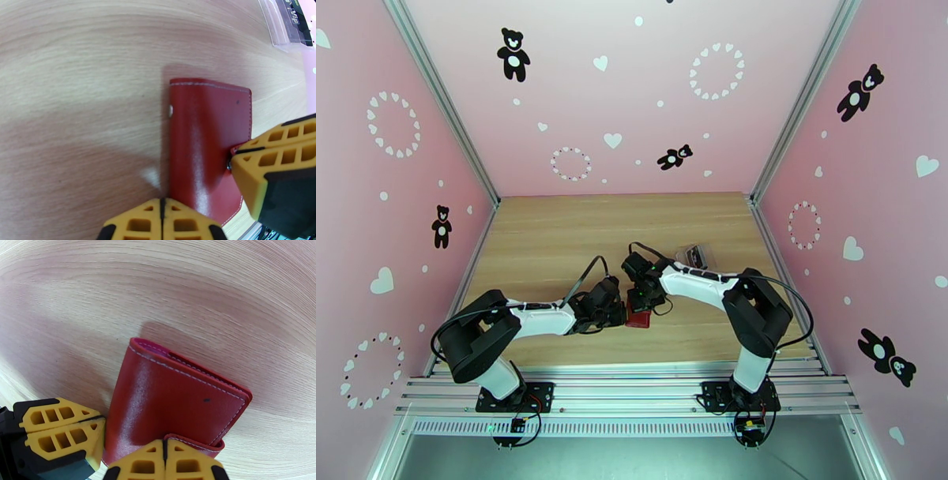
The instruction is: Put the credit cards into the card holder
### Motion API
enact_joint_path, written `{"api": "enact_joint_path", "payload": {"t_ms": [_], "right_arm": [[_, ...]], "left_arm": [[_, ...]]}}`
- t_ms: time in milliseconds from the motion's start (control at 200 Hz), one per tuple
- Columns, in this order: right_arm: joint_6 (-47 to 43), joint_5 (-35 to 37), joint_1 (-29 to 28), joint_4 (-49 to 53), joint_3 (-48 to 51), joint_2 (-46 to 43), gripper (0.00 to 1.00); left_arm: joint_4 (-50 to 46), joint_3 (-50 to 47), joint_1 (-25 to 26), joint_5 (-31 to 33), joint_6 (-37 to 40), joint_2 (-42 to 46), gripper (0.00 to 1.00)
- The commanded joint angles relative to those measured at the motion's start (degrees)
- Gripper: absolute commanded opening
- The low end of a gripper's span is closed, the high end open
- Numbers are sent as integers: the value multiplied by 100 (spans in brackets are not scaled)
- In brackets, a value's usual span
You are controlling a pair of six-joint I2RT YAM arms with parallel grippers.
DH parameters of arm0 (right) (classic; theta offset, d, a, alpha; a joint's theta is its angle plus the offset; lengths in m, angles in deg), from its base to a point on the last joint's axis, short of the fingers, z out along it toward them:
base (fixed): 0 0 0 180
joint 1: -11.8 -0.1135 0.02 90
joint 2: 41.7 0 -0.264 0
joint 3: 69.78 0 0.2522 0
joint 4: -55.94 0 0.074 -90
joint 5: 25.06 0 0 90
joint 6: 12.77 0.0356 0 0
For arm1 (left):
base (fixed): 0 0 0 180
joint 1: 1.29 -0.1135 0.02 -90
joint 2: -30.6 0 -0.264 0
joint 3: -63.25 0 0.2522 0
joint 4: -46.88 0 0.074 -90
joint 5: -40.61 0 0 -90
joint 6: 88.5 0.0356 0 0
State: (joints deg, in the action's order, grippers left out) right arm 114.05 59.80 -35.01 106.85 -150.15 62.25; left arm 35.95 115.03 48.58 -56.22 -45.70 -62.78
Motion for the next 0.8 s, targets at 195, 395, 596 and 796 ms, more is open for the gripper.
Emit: {"api": "enact_joint_path", "payload": {"t_ms": [195,395,596,796], "right_arm": [[-60,-321,-122,-38,304,687,0],[-173,173,-119,-25,114,-319,37],[-605,1757,166,-112,69,-1977,69],[-1464,3309,1254,-2154,1928,-3800,99]], "left_arm": [[35,-141,93,-73,9,-143,5],[-754,-12,89,599,200,775,21],[-2969,619,111,3791,669,3032,98],[-583,-639,-168,7233,3291,4507,99]]}}
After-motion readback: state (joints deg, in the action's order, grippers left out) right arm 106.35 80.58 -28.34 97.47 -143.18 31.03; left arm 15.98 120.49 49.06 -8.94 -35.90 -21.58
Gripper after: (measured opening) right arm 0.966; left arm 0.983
